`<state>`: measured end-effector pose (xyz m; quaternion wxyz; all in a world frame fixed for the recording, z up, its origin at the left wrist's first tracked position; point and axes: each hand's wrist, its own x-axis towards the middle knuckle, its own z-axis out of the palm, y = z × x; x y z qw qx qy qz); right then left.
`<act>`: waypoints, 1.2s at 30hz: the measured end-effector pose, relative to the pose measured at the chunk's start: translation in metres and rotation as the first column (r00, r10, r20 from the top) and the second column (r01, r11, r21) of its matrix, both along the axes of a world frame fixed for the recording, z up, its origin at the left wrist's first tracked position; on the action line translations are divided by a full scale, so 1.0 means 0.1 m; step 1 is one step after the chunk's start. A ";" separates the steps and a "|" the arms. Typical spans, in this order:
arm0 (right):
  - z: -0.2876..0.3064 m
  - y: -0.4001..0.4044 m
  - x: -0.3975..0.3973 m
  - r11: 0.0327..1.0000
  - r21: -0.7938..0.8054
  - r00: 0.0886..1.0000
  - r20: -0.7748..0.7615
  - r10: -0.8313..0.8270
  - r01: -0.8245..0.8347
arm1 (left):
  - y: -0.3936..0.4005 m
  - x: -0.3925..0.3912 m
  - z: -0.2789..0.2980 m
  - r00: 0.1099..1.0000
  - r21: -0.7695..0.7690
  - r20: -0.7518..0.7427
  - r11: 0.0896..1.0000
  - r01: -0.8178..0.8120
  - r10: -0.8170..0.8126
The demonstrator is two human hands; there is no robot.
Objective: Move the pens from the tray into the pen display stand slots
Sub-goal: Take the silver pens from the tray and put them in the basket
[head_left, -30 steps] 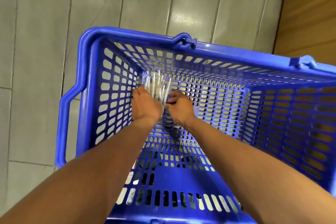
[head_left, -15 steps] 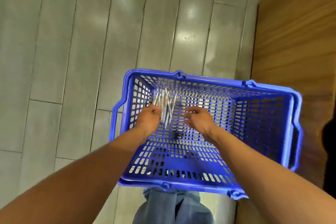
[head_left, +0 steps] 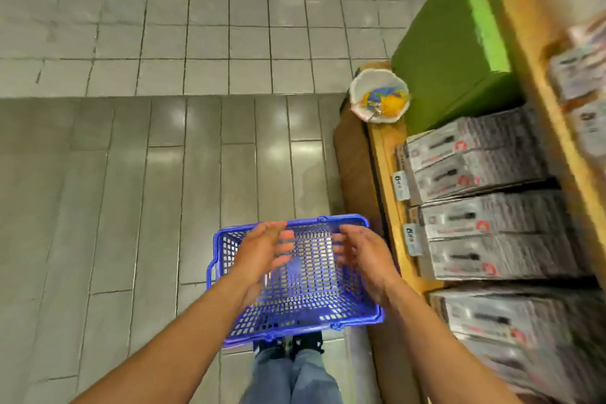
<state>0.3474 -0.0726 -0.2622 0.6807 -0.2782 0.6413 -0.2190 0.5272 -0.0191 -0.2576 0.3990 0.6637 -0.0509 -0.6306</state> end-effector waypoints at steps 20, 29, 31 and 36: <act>2.87 1.80 -3.26 0.586 -0.251 0.620 0.083 -0.780 0.770 | 0.18 -3.31 2.94 0.645 -0.302 -0.237 0.686 0.661 -0.726; 2.15 2.25 -4.54 0.557 -0.062 0.541 -0.171 -0.823 0.828 | 0.36 -4.71 3.01 0.535 -0.233 -0.164 0.560 0.795 -0.829; 2.07 2.19 -4.64 0.611 -0.053 0.579 -0.265 -0.771 0.790 | 0.36 -4.87 2.98 0.515 -0.200 -0.141 0.534 0.822 -0.846; 2.07 1.85 -4.86 0.822 -0.127 0.627 -0.585 -0.514 0.555 | 0.30 -5.15 2.89 0.470 -0.147 -0.107 0.481 0.864 -0.876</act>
